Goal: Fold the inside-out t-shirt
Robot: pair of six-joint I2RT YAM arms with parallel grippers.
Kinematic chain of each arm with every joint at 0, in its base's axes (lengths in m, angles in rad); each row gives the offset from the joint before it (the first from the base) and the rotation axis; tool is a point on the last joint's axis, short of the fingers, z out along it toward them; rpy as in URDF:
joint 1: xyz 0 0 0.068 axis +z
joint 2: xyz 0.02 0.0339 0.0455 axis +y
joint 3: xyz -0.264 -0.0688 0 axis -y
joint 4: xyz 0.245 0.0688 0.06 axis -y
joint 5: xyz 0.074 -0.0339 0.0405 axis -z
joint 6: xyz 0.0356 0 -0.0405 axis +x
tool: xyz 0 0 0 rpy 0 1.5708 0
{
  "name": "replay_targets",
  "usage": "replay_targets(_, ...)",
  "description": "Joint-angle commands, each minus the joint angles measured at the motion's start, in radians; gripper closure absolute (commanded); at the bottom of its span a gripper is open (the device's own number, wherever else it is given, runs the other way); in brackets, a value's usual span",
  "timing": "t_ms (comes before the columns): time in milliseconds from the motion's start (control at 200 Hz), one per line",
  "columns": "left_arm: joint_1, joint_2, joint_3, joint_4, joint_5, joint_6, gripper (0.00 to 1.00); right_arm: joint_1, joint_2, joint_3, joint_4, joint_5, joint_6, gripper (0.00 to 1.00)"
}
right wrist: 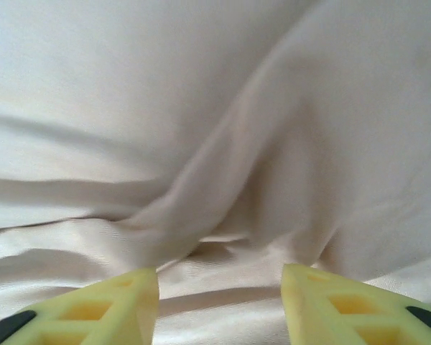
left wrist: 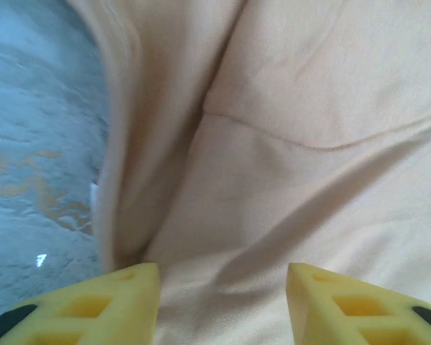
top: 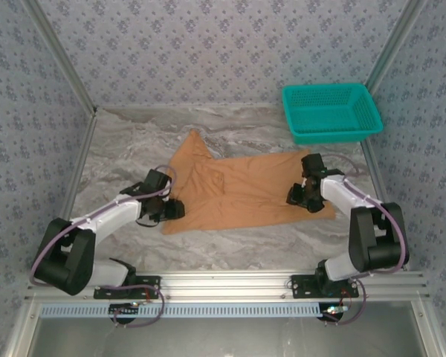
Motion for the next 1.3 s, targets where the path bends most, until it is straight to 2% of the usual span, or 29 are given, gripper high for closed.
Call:
replay_targets(0,0.005,-0.015,0.117,0.015,-0.073,0.036,0.45,-0.011,-0.027,0.022,0.052,-0.023,-0.017,0.45)
replay_targets(295,0.088,0.241,0.298,0.139,-0.025,0.058,0.45,-0.027,0.122,0.092,0.096,-0.017,-0.025,0.45)
replay_targets(505,0.121,0.365,0.350,0.134,-0.059,0.067,0.45,-0.053,0.153,0.074,0.116,-0.023,-0.017,0.46)
replay_targets(929,0.218,0.597,0.519,0.079,-0.060,0.115,0.45,-0.094,0.171,0.059,0.099,-0.007,-0.028,0.46)
replay_targets(1079,0.222,0.599,0.562,0.060,-0.032,0.123,0.45,-0.104,0.171,0.082,0.101,-0.032,-0.041,0.46)
replay_targets(1294,0.206,0.412,0.475,0.088,-0.024,0.098,0.43,-0.106,0.072,0.051,0.118,-0.022,-0.055,0.44)
